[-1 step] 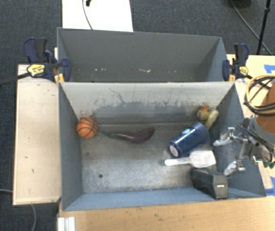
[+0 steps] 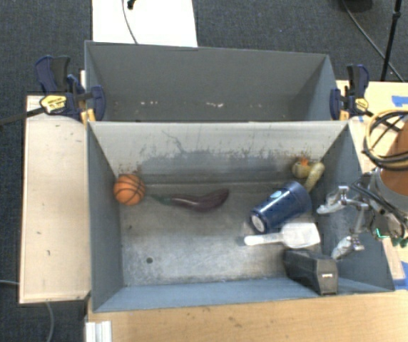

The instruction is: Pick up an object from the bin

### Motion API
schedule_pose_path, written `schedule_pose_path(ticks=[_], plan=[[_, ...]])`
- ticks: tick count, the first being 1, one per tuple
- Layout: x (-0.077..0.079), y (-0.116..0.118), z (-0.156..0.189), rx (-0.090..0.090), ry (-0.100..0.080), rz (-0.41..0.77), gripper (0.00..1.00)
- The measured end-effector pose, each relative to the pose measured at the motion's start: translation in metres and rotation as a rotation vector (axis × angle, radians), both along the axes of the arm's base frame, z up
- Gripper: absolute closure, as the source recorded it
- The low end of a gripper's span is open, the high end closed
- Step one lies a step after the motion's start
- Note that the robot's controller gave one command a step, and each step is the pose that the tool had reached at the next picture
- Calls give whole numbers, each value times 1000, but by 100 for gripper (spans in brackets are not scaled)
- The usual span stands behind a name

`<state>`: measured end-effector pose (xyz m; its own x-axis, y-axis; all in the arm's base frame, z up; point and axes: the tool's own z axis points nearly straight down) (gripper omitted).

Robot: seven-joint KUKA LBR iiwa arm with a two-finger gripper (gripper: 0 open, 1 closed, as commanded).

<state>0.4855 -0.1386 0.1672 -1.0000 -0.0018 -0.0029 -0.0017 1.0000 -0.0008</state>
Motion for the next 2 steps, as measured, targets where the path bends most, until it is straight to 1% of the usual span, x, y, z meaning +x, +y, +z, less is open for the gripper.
schedule_pose_path(ticks=[1,2], plan=[[15,2,-88,-1,-11,181,100],[15,2,-88,-1,-11,182,100]])
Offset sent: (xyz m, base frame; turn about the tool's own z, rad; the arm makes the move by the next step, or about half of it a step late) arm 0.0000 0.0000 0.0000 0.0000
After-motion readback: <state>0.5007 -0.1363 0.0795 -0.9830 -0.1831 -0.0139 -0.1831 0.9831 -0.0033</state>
